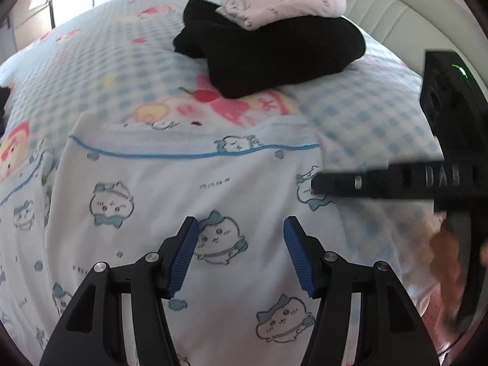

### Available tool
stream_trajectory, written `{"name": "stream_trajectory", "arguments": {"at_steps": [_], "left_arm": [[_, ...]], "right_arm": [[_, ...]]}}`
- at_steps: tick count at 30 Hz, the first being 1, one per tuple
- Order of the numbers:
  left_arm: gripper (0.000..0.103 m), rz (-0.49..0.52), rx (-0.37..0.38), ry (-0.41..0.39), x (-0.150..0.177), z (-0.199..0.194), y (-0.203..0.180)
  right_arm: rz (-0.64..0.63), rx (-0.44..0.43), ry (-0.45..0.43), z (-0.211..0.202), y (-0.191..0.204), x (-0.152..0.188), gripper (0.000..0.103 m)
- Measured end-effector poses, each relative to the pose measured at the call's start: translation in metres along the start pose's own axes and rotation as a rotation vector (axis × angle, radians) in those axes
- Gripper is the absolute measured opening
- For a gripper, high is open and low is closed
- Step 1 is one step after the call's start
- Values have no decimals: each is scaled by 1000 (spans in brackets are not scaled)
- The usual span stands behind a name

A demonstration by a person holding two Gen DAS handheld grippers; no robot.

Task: Fold clothes
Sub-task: 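Open the right gripper and smooth the pants with both open grippers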

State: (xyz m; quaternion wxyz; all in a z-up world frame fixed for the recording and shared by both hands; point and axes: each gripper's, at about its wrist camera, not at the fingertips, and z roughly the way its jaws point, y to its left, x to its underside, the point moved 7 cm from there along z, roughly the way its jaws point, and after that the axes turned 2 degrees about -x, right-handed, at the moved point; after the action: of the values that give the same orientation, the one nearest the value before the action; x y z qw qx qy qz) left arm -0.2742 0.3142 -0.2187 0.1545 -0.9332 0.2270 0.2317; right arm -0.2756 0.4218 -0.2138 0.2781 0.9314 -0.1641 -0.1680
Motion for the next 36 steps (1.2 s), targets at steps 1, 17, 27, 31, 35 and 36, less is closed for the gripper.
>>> {"name": "stream_trajectory", "arguments": {"at_steps": [1, 17, 27, 31, 35, 36], "left_arm": [[60, -17, 10, 0, 2, -2, 1], [60, -66, -18, 32, 18, 2, 26], [58, -85, 29, -6, 16, -14, 34], [58, -82, 23, -20, 17, -19, 32], [58, -167, 30, -17, 32, -25, 47], [58, -190, 28, -13, 38, -27, 54]], "right_arm": [[-6, 8, 7, 5, 2, 5, 20], [-115, 127, 16, 17, 11, 28, 2], [-93, 266, -57, -18, -27, 38, 0], [-33, 117, -102, -29, -17, 35, 2], [-81, 77, -125, -24, 7, 37, 8], [-98, 84, -112, -18, 12, 41, 9]]}}
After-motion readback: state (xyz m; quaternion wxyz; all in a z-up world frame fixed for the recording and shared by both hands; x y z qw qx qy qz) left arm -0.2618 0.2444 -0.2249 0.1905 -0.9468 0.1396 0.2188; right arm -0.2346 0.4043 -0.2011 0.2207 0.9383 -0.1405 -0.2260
